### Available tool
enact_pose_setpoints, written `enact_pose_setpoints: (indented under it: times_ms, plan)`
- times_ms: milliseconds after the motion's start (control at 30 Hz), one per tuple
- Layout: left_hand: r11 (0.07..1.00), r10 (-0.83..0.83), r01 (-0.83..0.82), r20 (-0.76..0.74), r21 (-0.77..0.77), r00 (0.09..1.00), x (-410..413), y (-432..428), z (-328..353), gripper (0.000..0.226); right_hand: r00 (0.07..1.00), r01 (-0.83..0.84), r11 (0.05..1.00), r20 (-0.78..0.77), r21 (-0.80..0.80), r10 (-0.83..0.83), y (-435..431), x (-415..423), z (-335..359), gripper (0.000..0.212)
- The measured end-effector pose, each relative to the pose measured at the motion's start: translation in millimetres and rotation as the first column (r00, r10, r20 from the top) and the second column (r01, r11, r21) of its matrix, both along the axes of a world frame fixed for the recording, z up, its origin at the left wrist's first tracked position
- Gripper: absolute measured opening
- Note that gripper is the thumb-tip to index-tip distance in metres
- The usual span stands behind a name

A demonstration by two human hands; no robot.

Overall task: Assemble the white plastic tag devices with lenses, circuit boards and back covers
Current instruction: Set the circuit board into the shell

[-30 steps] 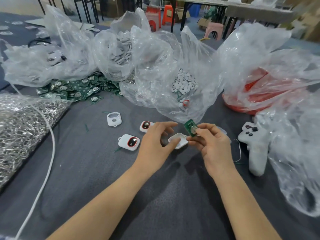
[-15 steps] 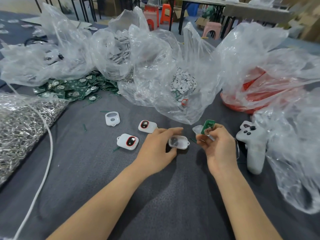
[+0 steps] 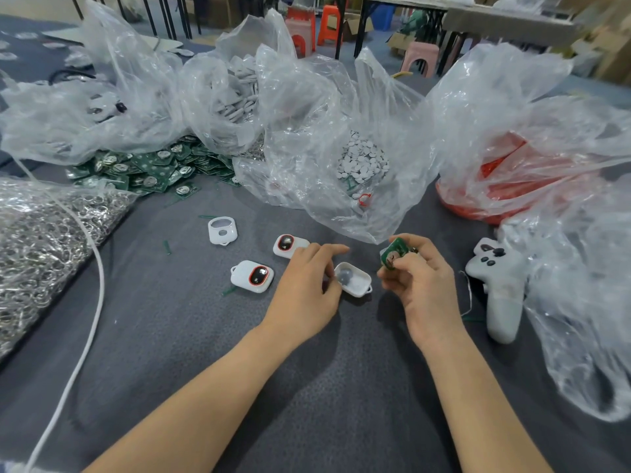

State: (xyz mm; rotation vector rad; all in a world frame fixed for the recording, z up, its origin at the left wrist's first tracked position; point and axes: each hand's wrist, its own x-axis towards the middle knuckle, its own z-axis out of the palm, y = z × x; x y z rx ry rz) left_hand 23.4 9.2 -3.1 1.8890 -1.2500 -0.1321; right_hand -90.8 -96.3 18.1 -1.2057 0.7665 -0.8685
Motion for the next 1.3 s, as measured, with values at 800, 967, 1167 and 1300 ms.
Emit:
enact_pose_setpoints:
  times_ms: [800,967,1167,1300]
  plan:
    - [0.994,-0.017,0.002,0.138,0.114,0.99,-3.7,3.6,-3.4,0.067,0.979,0.007,0.989,-0.203,-0.145,-0.037,0.0,-0.6,-8.3,0.019]
    - [0.994,-0.011,-0.003,0.129,0.106,0.992,-2.8,3.1,-3.5,0.07,0.961,-0.013,0.97,-0.272,-0.243,-0.055,2.8,0.7,-8.5,0.017]
    - [0.992,-0.048,0.035,0.105,0.12,0.993,-0.8,2.9,-3.6,0.072,0.922,-0.064,0.902,-0.371,-0.427,-0.111,7.2,4.7,-13.5,0.022]
    - [0.99,-0.055,0.041,0.105,0.132,0.993,-1.1,3.5,-3.8,0.072,0.905,-0.091,0.878,-0.406,-0.47,-0.124,7.7,6.5,-15.5,0.027]
